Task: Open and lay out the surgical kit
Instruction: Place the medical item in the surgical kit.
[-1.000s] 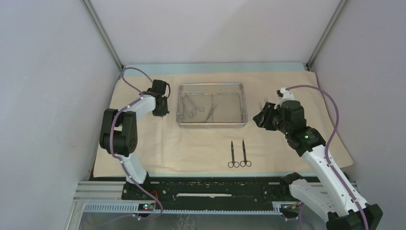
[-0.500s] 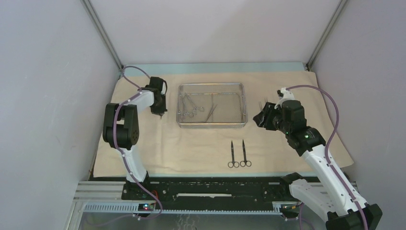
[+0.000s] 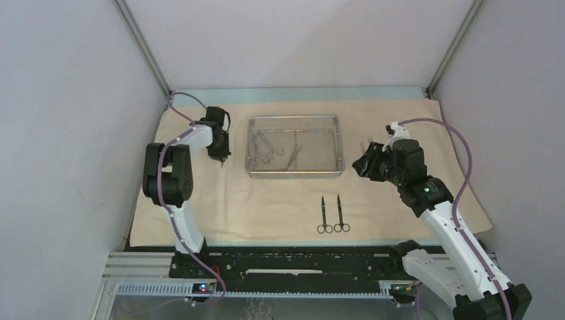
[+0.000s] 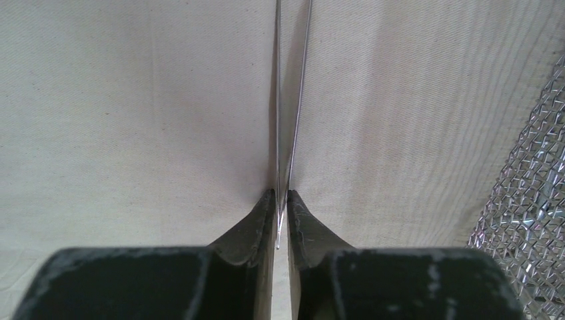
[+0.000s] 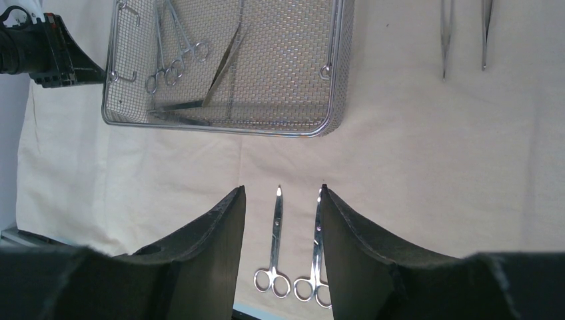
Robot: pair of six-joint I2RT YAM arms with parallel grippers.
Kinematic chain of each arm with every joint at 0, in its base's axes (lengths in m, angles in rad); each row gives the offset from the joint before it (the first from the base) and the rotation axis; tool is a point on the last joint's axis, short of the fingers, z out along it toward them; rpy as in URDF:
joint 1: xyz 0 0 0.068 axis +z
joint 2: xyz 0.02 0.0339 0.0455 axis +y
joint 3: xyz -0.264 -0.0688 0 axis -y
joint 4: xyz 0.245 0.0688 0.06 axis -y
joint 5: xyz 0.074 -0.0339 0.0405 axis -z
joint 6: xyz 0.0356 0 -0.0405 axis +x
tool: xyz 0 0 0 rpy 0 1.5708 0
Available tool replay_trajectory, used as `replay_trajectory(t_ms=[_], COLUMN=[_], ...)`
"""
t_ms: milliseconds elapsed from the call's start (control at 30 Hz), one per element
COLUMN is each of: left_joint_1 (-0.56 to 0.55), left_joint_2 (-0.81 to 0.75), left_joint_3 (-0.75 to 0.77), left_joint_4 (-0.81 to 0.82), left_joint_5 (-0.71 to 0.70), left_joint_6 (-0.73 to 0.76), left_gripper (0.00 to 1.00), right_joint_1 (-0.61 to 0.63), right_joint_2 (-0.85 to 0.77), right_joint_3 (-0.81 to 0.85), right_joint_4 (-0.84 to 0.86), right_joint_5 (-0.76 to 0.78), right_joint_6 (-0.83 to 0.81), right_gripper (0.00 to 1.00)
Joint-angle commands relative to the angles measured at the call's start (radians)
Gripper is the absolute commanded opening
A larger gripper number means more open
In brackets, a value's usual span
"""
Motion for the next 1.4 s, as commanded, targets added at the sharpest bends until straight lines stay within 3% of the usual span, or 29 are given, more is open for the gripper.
replay_trajectory(t_ms=[0,500,700,1033,1367], left_joint_1=[0.014,0.011,-0.019,-0.192,-0.388], left_joint_2=[-0.009,-0.147,-0.214,-0.275,-0.162], left_joint_3=[0.062,0.098,0.137,0.215,0.315], left_joint_4=[0.002,-0.047,-0.086,-0.115,-0.117], left_joint_5=[-0.010,-0.021,-0.022,-0.023,-0.036], left_joint_6=[0.022,-0.020,-0.043,-0.100,-0.169], left_gripper=[0.18,0.27,0.36,0.39,0.40], right_joint_1=[-0.008,-0.008,-0.009,-0.009,-0.009], right_joint_2=[-0.004,-0.009,-0.004,0.003,0.011], right_joint_3=[0.025,0.025,0.025,0.025,0.025], right_joint_4=[0.021,0.019,0.022,0.021,0.018], right_joint_5=[-0.011,-0.011,-0.014,-0.010,-0.004], right_joint_6=[-0.013,-0.013,-0.012,-0.013,-0.013], right_gripper=[0.54,0.54,0.54,0.54,0.54])
